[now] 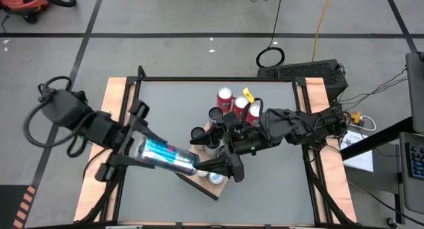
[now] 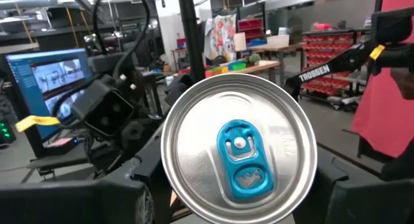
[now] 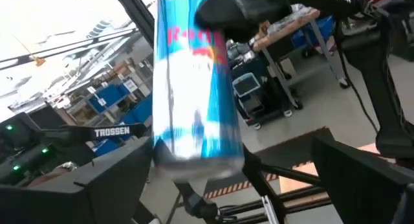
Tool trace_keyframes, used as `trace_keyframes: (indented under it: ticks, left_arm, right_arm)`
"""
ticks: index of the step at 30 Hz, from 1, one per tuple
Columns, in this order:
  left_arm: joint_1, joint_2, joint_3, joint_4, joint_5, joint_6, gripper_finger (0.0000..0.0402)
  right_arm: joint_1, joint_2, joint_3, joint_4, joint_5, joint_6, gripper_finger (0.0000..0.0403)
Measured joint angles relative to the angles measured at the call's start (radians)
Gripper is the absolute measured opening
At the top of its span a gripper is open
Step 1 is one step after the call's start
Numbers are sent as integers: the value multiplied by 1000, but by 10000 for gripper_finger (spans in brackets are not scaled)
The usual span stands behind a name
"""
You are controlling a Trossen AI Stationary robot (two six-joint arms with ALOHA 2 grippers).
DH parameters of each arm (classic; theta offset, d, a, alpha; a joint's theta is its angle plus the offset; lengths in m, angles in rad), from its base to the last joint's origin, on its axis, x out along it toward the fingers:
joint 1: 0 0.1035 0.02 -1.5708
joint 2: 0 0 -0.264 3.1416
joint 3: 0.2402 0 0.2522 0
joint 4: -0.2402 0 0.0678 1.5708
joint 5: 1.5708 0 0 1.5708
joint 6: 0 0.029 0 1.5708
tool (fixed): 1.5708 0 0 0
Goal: Place canned beverage on shelf
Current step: Put the blue soda can on the shelf aligned with the other blue soda cans
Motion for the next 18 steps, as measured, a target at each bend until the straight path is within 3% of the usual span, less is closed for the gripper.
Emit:
trace_keyframes:
  ticks: [18]
  left_arm:
    - [74, 56, 0, 0, 26, 0, 214]
  right_arm:
    - [-21, 36, 1, 52, -191, -29, 380]
